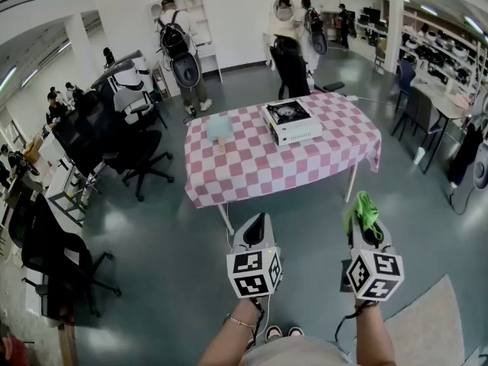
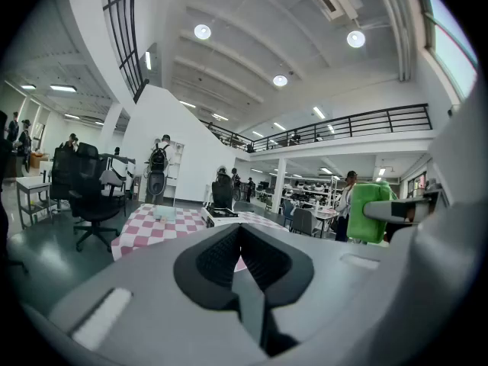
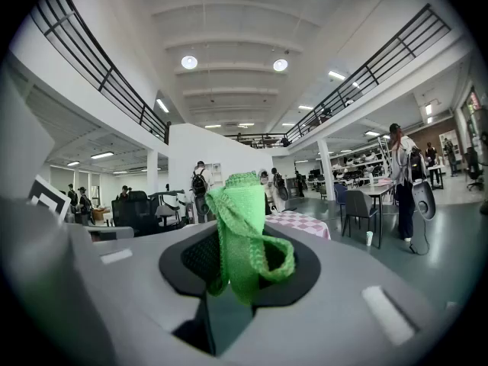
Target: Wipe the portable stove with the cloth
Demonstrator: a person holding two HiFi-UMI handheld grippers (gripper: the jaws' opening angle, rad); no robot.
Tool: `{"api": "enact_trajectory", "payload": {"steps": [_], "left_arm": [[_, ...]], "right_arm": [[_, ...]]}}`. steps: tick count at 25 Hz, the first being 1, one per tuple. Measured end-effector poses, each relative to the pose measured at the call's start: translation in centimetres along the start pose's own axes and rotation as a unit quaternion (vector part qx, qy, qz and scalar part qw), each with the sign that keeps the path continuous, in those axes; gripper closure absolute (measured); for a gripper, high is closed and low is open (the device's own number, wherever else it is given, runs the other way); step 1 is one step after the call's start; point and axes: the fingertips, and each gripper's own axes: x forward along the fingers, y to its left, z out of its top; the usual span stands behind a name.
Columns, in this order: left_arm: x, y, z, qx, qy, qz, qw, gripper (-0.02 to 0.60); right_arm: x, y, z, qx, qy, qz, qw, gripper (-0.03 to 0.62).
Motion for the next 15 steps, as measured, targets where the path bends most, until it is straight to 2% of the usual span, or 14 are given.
{"api": "enact_trajectory", "payload": {"steps": [15], "left_arm": [[-1.1,0.3,-0.9,0.001,0.009,0.006,0.9999,0.581]], "right_arm": [[-0.7,0.1,-1.5,0.000,0.021,0.002,1.000,0.485]]}}
